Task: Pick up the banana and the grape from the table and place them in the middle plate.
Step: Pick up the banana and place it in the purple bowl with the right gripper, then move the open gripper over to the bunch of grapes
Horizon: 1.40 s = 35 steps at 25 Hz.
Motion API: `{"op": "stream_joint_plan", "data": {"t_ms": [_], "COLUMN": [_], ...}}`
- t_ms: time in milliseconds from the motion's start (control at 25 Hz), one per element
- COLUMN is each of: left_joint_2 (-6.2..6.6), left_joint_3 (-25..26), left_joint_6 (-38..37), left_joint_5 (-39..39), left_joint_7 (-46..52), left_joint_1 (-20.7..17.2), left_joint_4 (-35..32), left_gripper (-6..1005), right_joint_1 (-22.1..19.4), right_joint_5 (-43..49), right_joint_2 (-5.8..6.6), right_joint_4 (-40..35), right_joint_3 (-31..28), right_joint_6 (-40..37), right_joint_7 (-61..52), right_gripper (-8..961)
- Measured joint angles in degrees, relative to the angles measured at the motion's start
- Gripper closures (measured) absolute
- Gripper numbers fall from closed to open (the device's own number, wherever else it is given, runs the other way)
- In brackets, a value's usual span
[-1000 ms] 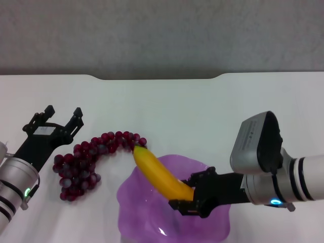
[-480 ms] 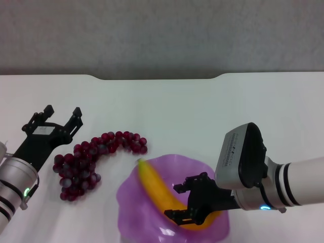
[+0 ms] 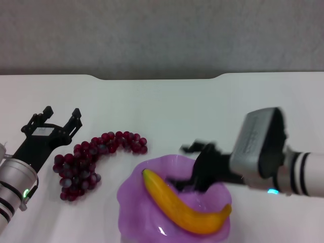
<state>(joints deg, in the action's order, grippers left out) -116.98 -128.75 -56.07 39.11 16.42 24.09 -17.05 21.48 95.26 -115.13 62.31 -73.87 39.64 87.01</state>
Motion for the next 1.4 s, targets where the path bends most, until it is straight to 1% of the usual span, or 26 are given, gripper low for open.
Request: {"op": "stream_joint_plan", "data": {"t_ms": [80, 200, 400, 560, 680, 1000, 1080, 1160, 1240, 1280, 1360, 1400], "left_joint_2": [0.0, 0.0, 0.0, 0.0, 0.0, -0.03, -0.08, -0.09, -0.09, -0.09, -0.09, -0.09], "left_joint_3": [0.0, 0.0, 0.0, 0.0, 0.0, 0.0, 0.0, 0.0, 0.0, 0.0, 0.0, 0.0], "left_joint_6": [0.0, 0.0, 0.0, 0.0, 0.0, 0.0, 0.0, 0.0, 0.0, 0.0, 0.0, 0.0], "left_joint_5": [0.0, 0.0, 0.0, 0.0, 0.0, 0.0, 0.0, 0.0, 0.0, 0.0, 0.0, 0.0], "left_joint_7": [-0.1, 0.0, 0.1, 0.1, 0.1, 0.3, 0.3, 0.3, 0.3, 0.3, 0.3, 0.3], "left_joint_1": [0.0, 0.0, 0.0, 0.0, 0.0, 0.2, 0.3, 0.3, 0.3, 0.3, 0.2, 0.2], "left_joint_4": [0.0, 0.0, 0.0, 0.0, 0.0, 0.0, 0.0, 0.0, 0.0, 0.0, 0.0, 0.0], "left_gripper": [226, 227, 227, 226, 226, 226, 226, 226, 226, 225, 225, 225], "right_joint_1": [-1.8, -3.0, -2.0, -0.5, -0.3, -0.6, -0.4, -0.2, 0.0, 0.2, 0.5, 0.6], "right_joint_5": [-3.3, -7.2, -11.3, -14.6, -15.0, -15.0, -13.8, -10.6, -3.0, 2.4, 14.0, 18.2], "right_joint_2": [-0.01, 0.0, 0.0, -0.01, -0.06, -0.21, -0.17, -0.06, 0.04, 0.06, 0.07, 0.07], "right_joint_4": [0.3, -1.4, -7.3, -10.9, -11.6, -11.4, -11.5, -12.1, -14.0, -16.0, -21.0, -23.4], "right_joint_3": [-0.1, 0.0, -0.3, -0.3, -0.2, 3.4, 5.4, 7.8, 11.2, 13.4, 17.7, 19.2], "right_joint_6": [-6.4, -13.6, -23.4, -26.3, -29.5, -46.8, -51.9, -56.9, -63.8, -67.9, -76.8, -80.8], "right_joint_7": [3.8, 7.6, 11.8, 13.8, 14.0, 12.6, 9.6, 4.6, -5.0, -11.4, -27.4, -34.0], "right_gripper": [70, 64, 69, 69, 69, 89, 98, 107, 115, 120, 129, 133]}}
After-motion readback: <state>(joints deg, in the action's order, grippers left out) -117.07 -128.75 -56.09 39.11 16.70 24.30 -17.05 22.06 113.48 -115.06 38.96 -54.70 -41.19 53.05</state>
